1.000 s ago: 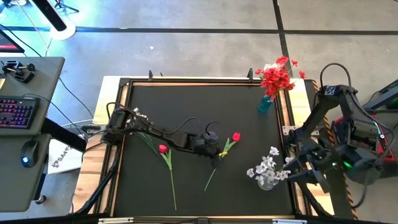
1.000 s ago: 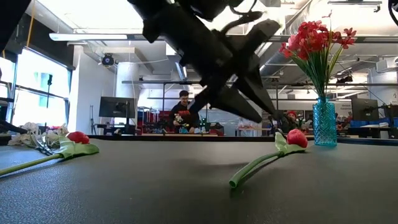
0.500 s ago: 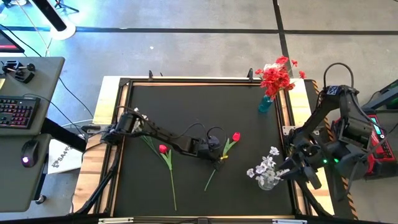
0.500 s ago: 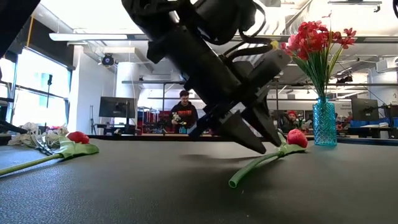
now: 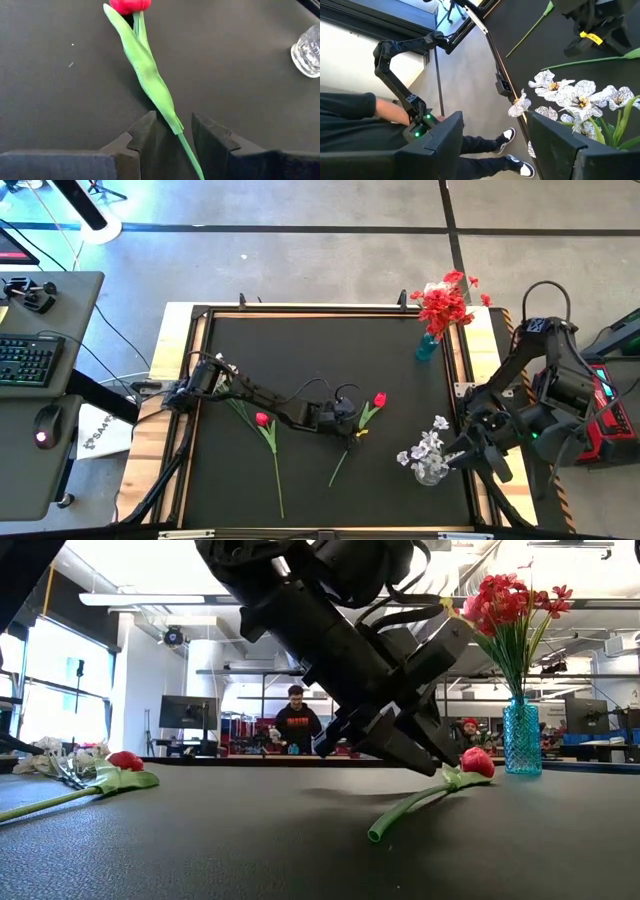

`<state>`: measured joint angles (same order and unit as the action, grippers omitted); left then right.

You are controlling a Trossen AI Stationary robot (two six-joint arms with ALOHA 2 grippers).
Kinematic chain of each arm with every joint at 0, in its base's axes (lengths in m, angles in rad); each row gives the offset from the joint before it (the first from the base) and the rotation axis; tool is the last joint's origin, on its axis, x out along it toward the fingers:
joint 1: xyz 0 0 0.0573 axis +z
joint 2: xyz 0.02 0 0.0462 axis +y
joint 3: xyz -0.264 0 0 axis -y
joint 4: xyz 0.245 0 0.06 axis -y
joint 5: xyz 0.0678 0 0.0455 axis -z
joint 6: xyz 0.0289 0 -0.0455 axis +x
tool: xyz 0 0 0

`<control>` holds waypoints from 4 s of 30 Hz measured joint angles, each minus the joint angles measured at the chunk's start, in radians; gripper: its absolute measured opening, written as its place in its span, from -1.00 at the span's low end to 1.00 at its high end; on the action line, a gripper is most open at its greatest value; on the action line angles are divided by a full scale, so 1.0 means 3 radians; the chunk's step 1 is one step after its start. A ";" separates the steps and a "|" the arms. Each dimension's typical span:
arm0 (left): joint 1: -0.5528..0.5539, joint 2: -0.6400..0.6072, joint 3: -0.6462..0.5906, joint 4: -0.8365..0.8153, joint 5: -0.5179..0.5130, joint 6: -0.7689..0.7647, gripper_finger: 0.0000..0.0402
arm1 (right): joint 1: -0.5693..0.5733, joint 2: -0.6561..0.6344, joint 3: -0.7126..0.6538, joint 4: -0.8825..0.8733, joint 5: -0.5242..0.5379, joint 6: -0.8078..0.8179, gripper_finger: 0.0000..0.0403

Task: Sort flowers into vase by color
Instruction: Put the right red flower into the transparent vase

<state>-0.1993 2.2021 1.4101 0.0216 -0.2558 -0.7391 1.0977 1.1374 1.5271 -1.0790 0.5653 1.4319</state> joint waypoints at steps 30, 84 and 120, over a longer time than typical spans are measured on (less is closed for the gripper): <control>-0.0073 0.0229 0.0012 -0.0098 -0.0013 0.0048 -0.98 | -0.0084 0.0000 0.0000 0.0006 -0.0129 0.0002 0.04; -0.0174 0.0062 0.0005 -0.0792 -0.0512 0.0567 -0.99 | -0.0132 -0.0038 0.0000 -0.0015 -0.0023 -0.0062 0.04; 0.0181 -0.1483 -0.0025 0.1824 0.0498 0.1510 -1.00 | -0.0567 0.0167 0.0000 0.0554 0.1910 -0.1507 0.04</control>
<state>-0.1451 1.7573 1.4025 0.5688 -0.1063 -0.2862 0.9275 1.1876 1.5272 -0.9129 1.1384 0.9797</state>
